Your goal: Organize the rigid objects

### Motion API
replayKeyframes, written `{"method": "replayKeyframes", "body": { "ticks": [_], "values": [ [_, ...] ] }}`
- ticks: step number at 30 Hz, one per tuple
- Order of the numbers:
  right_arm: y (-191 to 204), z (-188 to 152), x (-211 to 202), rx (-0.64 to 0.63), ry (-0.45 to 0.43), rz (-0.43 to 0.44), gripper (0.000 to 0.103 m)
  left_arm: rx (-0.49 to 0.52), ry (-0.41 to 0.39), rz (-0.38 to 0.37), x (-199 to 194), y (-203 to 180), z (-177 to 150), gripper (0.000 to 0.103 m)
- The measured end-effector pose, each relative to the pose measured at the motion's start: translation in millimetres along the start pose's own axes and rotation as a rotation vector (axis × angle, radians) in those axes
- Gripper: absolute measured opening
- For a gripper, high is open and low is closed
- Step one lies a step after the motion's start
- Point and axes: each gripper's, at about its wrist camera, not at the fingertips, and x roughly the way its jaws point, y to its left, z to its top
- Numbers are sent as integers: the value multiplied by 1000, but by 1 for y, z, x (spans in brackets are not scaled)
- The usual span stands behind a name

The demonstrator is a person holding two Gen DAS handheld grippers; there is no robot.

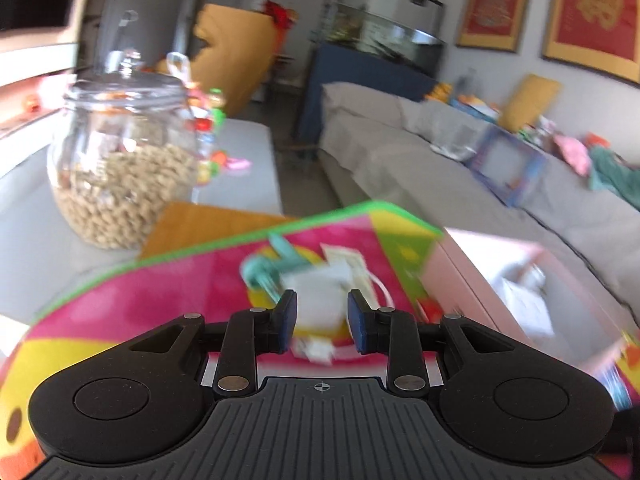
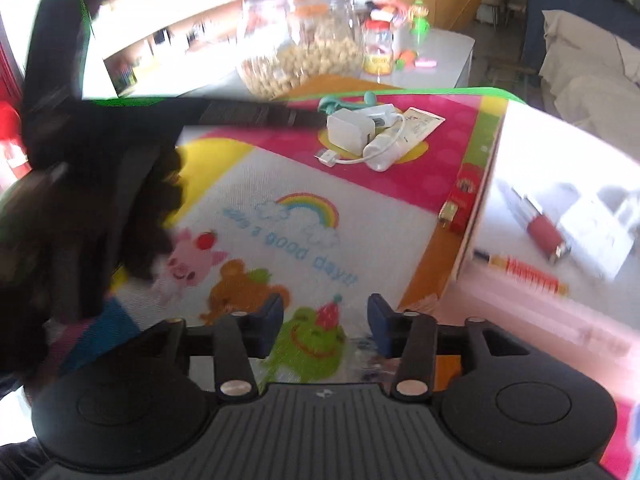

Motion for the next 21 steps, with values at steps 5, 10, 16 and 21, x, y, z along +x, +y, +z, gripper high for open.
{"method": "replayKeyframes", "body": {
  "ticks": [5, 10, 16, 21],
  "values": [
    [-4, -25, -19, -15, -113, -53, 49, -23, 57, -107, 18, -19, 26, 31],
    [-24, -43, -36, 54, -182, -77, 52, 146, 203, -175, 68, -68, 37, 32],
    [-54, -62, -55, 172, -233, -118, 53, 355, 306, -75, 129, -103, 34, 26],
    [-79, -76, -56, 269, -249, -168, 54, 465, 320, -125, 125, -111, 16, 12]
  ]
}}
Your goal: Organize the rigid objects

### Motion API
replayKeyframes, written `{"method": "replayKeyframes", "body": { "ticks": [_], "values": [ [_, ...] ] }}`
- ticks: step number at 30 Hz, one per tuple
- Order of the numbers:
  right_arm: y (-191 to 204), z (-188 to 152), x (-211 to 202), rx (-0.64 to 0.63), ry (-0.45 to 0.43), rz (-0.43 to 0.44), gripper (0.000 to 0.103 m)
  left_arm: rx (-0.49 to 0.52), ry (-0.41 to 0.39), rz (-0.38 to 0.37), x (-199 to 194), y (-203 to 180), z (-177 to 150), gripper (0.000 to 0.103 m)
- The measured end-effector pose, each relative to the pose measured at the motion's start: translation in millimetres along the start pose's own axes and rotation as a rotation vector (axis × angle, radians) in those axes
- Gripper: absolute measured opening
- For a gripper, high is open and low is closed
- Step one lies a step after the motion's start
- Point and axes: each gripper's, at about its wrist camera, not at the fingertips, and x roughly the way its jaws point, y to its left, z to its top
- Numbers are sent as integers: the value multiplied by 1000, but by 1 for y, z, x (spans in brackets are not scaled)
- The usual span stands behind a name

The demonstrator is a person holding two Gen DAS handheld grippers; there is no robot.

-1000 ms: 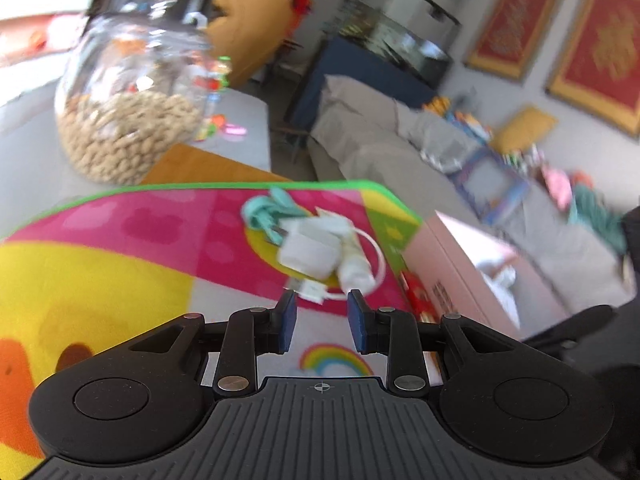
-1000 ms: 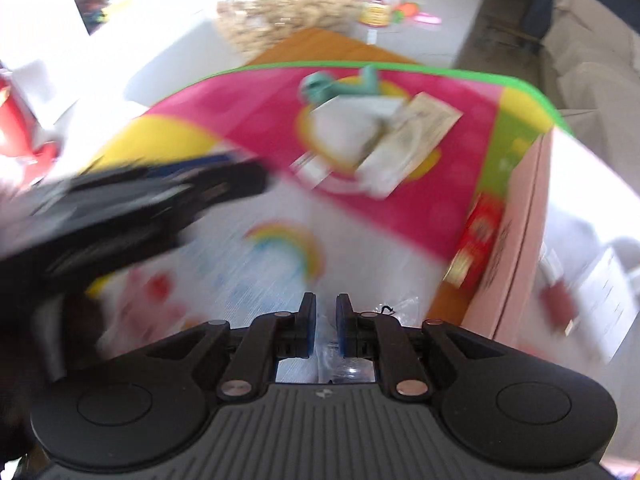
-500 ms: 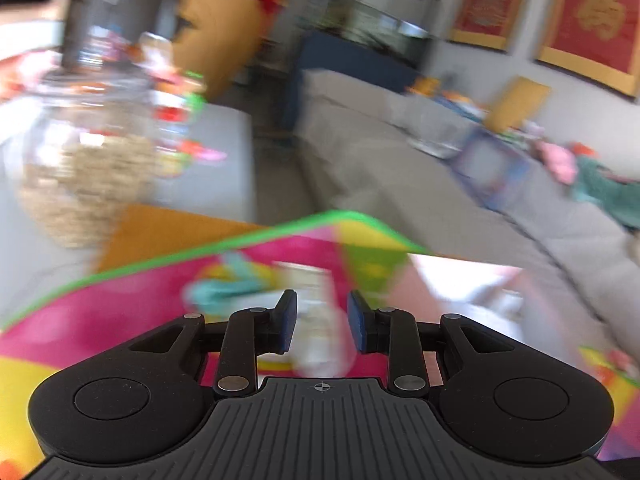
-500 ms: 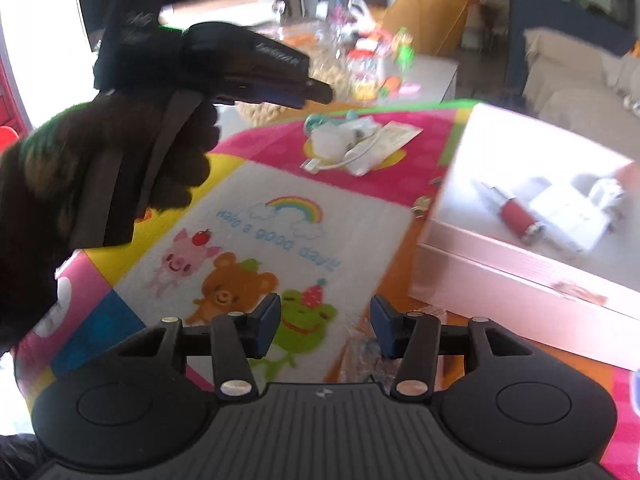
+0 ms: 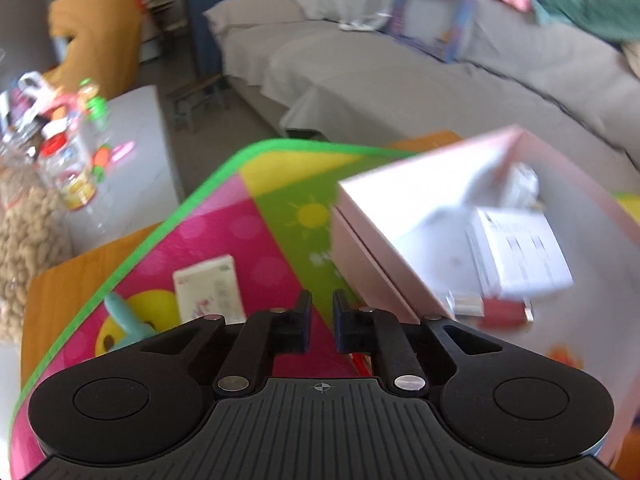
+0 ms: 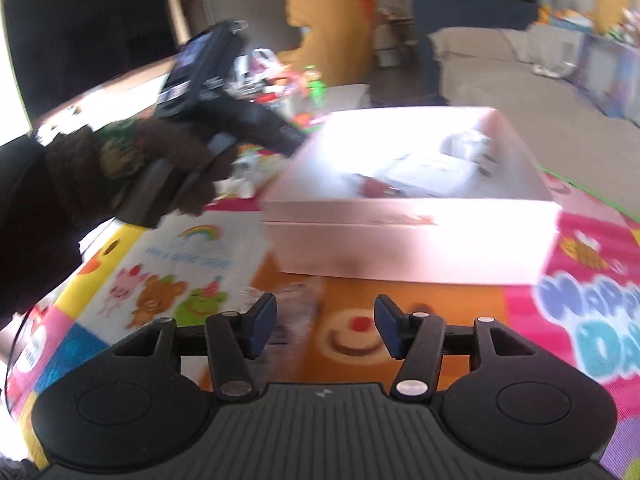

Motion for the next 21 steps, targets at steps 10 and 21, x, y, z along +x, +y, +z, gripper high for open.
{"method": "replayKeyframes", "body": {
  "ticks": [10, 21],
  "values": [
    [-37, -4, 3, 146, -23, -9, 58, 264, 18, -177, -60, -46, -79, 16],
    [-37, -8, 5, 176, -48, -4, 65, -306, -9, -40, -36, 13, -26, 18]
  ]
}}
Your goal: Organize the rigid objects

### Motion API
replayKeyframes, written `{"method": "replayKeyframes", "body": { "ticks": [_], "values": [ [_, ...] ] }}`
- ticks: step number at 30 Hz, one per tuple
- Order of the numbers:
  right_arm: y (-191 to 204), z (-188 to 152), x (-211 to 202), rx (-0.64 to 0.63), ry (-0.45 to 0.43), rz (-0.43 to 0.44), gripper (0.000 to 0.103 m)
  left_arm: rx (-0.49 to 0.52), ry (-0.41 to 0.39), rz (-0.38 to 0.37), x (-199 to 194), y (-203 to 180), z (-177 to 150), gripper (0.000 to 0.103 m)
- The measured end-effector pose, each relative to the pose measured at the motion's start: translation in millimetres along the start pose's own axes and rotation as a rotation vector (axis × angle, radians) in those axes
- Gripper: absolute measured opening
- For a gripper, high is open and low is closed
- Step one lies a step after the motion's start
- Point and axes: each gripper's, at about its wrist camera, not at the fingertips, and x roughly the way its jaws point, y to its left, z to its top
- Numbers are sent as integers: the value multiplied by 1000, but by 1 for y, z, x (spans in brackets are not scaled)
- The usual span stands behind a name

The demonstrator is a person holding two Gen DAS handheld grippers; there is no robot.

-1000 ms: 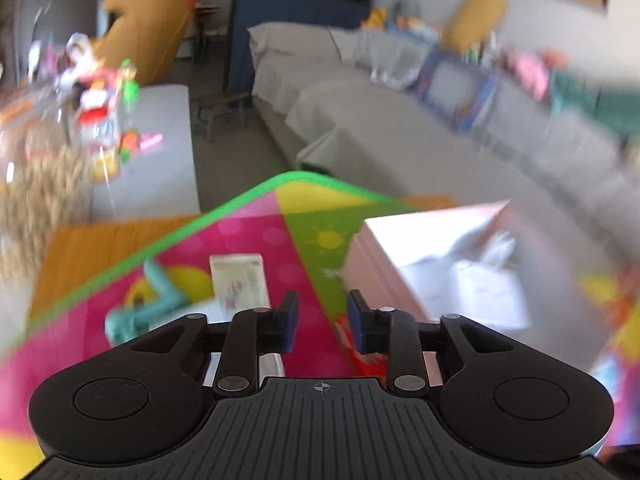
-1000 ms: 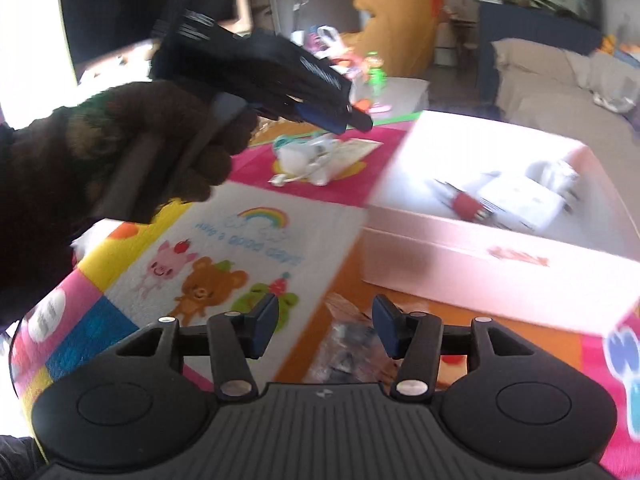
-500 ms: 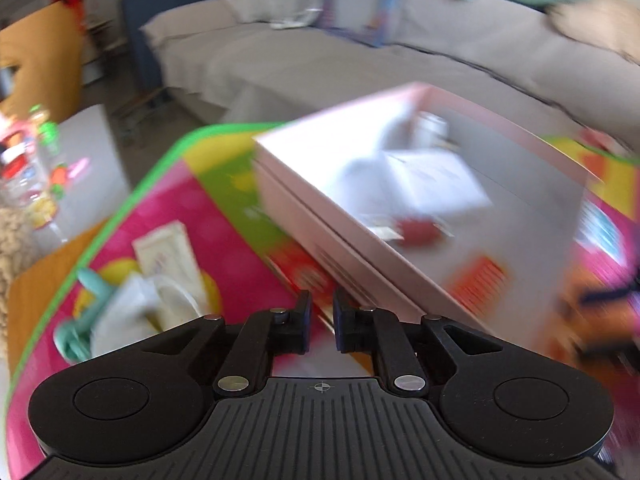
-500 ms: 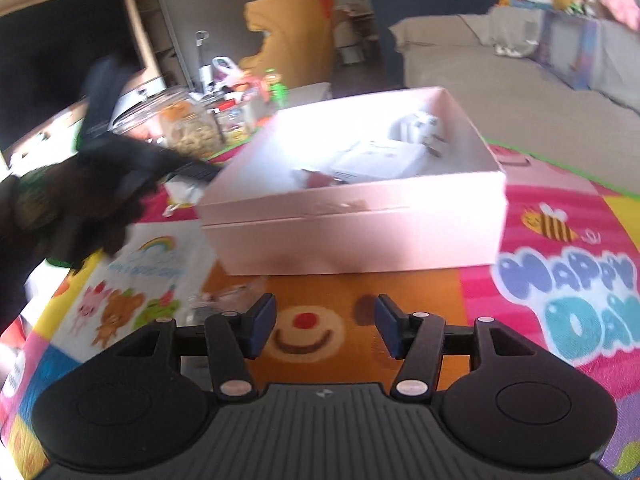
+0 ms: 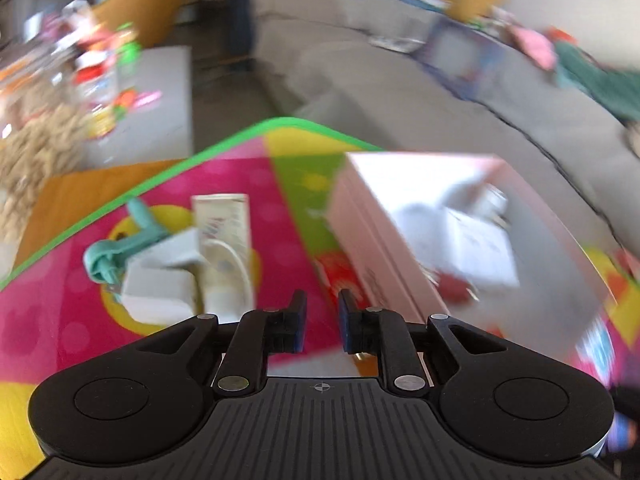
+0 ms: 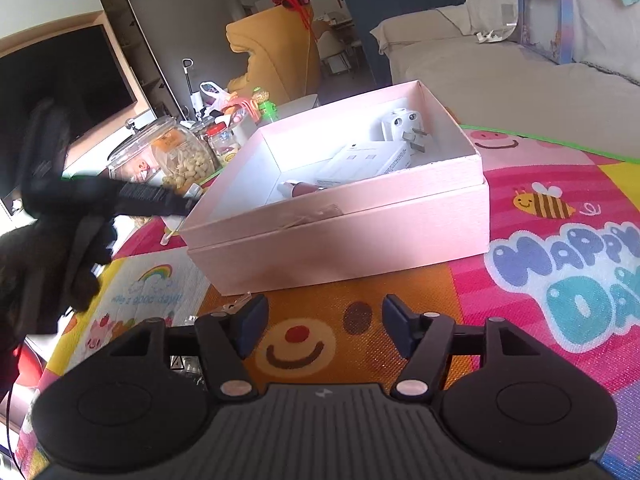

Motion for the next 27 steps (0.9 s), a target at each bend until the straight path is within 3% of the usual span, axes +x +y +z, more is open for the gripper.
{"method": "replayKeyframes", "body": {
  "ticks": [3, 5, 7, 8, 11, 13, 17, 19, 22, 27],
  "values": [
    [3, -1, 2, -27, 4, 2, 71, -29, -74, -4, -3, 8, 1, 18],
    [7, -1, 2, -45, 8, 2, 75, -15, -139, 39, -14, 12, -2, 19],
    [8, -1, 3, -53, 12, 6, 79, 18, -142, 113, -16, 12, -4, 19],
    [9, 0, 5, -56, 14, 8, 81, 28, -130, 116, -16, 14, -5, 19],
    [12, 0, 6, -68, 17, 5, 83, 26, -129, -10, -15, 12, -5, 20],
    [13, 0, 6, -73, 17, 1, 83, 12, -137, -29, -8, 8, -2, 20],
    [15, -1, 6, -84, 18, -9, 83, -18, -88, 80, 17, 13, 5, 19],
    [15, -1, 6, -87, 17, -14, 83, -53, -90, 98, 20, 23, 5, 18],
    [15, -1, 6, -86, 17, -13, 83, -46, -127, 143, 12, 31, 2, 18],
    [16, -1, 6, -91, 17, -17, 83, 56, -225, 187, -5, 27, 4, 19]
  ]
}}
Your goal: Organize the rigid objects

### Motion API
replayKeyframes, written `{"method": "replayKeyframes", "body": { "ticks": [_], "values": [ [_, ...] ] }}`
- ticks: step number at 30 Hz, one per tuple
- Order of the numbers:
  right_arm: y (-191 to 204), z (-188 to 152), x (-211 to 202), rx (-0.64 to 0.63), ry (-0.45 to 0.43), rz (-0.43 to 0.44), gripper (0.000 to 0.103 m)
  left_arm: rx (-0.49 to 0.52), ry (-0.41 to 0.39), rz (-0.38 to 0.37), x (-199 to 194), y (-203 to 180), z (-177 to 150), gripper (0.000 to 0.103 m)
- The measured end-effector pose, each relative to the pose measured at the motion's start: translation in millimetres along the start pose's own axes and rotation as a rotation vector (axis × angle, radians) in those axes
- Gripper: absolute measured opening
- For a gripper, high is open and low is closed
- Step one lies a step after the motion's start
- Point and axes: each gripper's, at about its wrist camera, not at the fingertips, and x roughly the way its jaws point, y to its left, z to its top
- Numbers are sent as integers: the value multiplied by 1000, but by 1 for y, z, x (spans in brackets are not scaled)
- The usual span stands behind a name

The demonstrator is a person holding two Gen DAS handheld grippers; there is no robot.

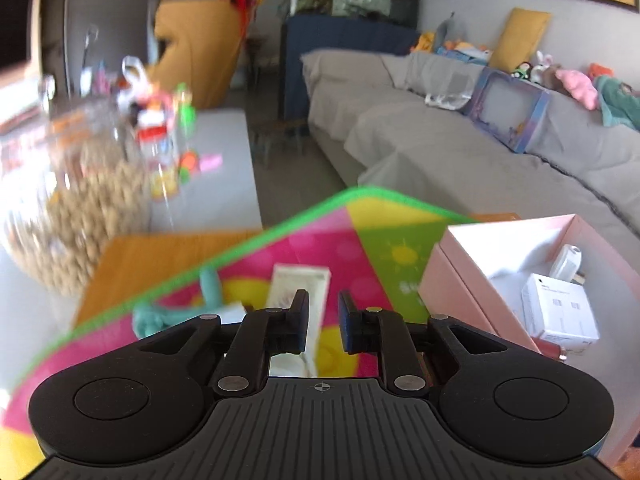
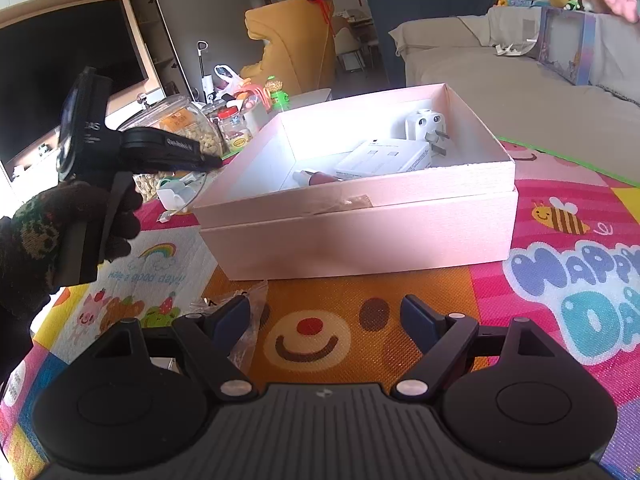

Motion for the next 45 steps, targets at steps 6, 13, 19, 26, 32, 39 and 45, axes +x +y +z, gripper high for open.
{"method": "replayKeyframes", "body": {
  "ticks": [6, 13, 19, 26, 32, 39, 45],
  "values": [
    [2, -1, 0, -9, 1, -8, 83, -60, 73, -20, 20, 18, 13, 19],
    [4, -1, 1, -22, 4, -14, 84, -117, 206, 1, 59, 31, 40, 19],
    [3, 0, 1, -16, 3, -9, 84, -157, 312, -217, 54, 28, 22, 30],
    [4, 0, 1, -20, 4, -12, 85, 73, 313, -317, -4, -3, -17, 32],
    [4, -1, 1, -25, 5, -16, 85, 28, 226, -260, -50, 24, -32, 29],
    [8, -1, 2, -47, 9, -40, 85, -158, 226, -321, -61, 59, -42, 21],
    [14, 1, -2, -80, 20, -33, 85, -101, 310, -413, -79, 36, -76, 22]
  ]
}}
